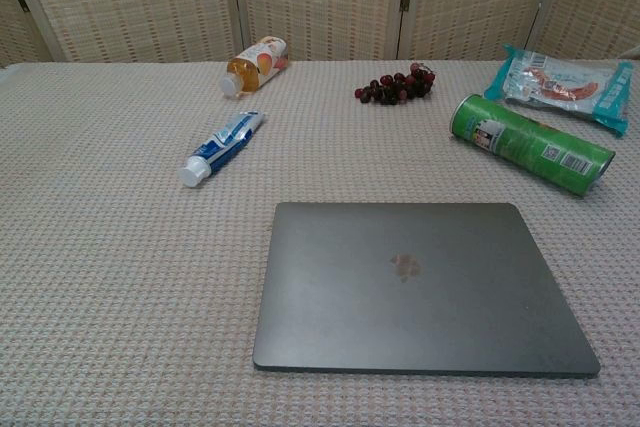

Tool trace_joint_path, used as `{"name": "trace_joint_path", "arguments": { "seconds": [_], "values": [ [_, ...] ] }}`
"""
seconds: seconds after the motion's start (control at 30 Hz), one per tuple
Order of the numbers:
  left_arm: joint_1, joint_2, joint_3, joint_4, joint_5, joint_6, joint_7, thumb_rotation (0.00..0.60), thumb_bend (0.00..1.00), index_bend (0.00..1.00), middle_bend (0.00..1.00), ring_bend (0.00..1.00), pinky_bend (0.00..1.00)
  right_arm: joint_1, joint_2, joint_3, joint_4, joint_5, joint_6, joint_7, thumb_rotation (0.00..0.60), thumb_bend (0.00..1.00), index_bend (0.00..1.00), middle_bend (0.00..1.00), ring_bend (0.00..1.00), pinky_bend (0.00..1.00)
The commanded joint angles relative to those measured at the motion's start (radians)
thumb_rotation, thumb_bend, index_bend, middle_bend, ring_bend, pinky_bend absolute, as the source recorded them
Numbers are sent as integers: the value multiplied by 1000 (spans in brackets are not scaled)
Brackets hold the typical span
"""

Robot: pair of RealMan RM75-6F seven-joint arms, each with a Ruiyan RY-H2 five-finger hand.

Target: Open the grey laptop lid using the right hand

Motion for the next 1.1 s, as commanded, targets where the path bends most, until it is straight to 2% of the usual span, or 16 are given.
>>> {"name": "trace_joint_path", "arguments": {
  "seconds": [0.03, 0.4, 0.63, 0.87, 1.1],
  "values": [
    [-3, -2, 3, 3, -2, -9, 4, 600, 170, 105, 28, 0, 0, 1, -6, 0, 9, -9, 7, 9, 600, 483, 0, 0, 0, 0],
    [8, 2, 12, 2, 9, 7, -13, 600, 170, 105, 33, 0, 0, 7, -15, -22, 31, -78, 29, 57, 600, 483, 0, 0, 0, 0],
    [14, 8, 16, -3, 20, 18, -20, 600, 169, 113, 41, 2, 0, 22, -15, -55, 19, -152, 21, 36, 600, 482, 0, 0, 0, 0],
    [16, 9, 21, -1, 38, 25, -23, 600, 170, 117, 45, 4, 0, 69, -31, -89, 3, -232, -37, -2, 600, 483, 0, 0, 0, 0],
    [17, 10, 22, -5, 44, 29, -26, 600, 170, 117, 45, 4, 0, 164, -85, -110, -2, -316, -148, -24, 600, 483, 0, 0, 0, 0]
  ]
}}
